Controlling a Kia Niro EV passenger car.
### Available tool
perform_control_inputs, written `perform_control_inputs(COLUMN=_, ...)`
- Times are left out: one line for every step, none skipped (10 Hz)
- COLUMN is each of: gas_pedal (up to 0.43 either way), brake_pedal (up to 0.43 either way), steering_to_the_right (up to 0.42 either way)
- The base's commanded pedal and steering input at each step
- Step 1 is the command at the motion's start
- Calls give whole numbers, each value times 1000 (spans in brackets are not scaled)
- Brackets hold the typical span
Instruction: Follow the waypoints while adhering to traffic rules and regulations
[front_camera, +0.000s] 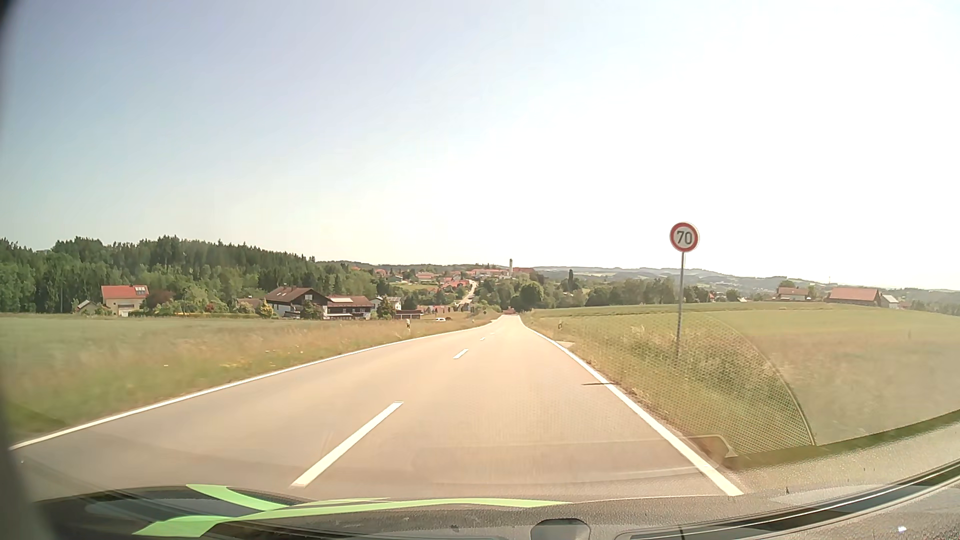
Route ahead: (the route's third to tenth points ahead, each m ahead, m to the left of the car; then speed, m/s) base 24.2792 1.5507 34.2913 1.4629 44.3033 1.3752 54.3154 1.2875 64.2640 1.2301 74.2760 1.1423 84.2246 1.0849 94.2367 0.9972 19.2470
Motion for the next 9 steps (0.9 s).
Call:
perform_control_inputs(gas_pedal=157, brake_pedal=0, steering_to_the_right=0)
perform_control_inputs(gas_pedal=150, brake_pedal=0, steering_to_the_right=0)
perform_control_inputs(gas_pedal=150, brake_pedal=0, steering_to_the_right=1)
perform_control_inputs(gas_pedal=150, brake_pedal=0, steering_to_the_right=1)
perform_control_inputs(gas_pedal=150, brake_pedal=0, steering_to_the_right=1)
perform_control_inputs(gas_pedal=130, brake_pedal=0, steering_to_the_right=1)
perform_control_inputs(gas_pedal=110, brake_pedal=0, steering_to_the_right=0)
perform_control_inputs(gas_pedal=110, brake_pedal=0, steering_to_the_right=-1)
perform_control_inputs(gas_pedal=110, brake_pedal=0, steering_to_the_right=-1)
